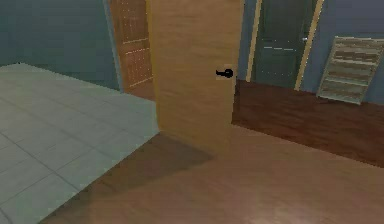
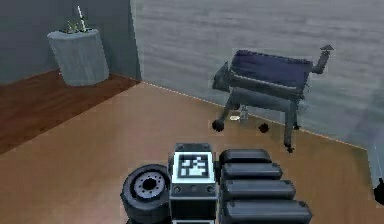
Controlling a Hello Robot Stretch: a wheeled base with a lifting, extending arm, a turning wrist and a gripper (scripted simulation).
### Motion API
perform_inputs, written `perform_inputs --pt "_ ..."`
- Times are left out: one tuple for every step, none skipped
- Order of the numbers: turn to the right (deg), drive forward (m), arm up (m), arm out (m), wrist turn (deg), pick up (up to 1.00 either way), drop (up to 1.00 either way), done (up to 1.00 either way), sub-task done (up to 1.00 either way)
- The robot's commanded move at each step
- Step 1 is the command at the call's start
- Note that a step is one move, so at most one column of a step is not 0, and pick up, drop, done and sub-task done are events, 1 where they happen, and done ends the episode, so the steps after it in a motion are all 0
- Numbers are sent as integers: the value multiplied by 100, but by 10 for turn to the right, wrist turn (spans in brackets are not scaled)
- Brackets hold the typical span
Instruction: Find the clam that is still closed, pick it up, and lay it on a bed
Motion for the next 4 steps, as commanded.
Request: perform_inputs --pt "-120 0 0 0 0 0 0 0 0" --pt "0 15 0 0 0 0 0 0 0" --pt "0 40 0 0 0 0 0 0 0" --pt "-450 0 0 0 0 0 0 0 0"
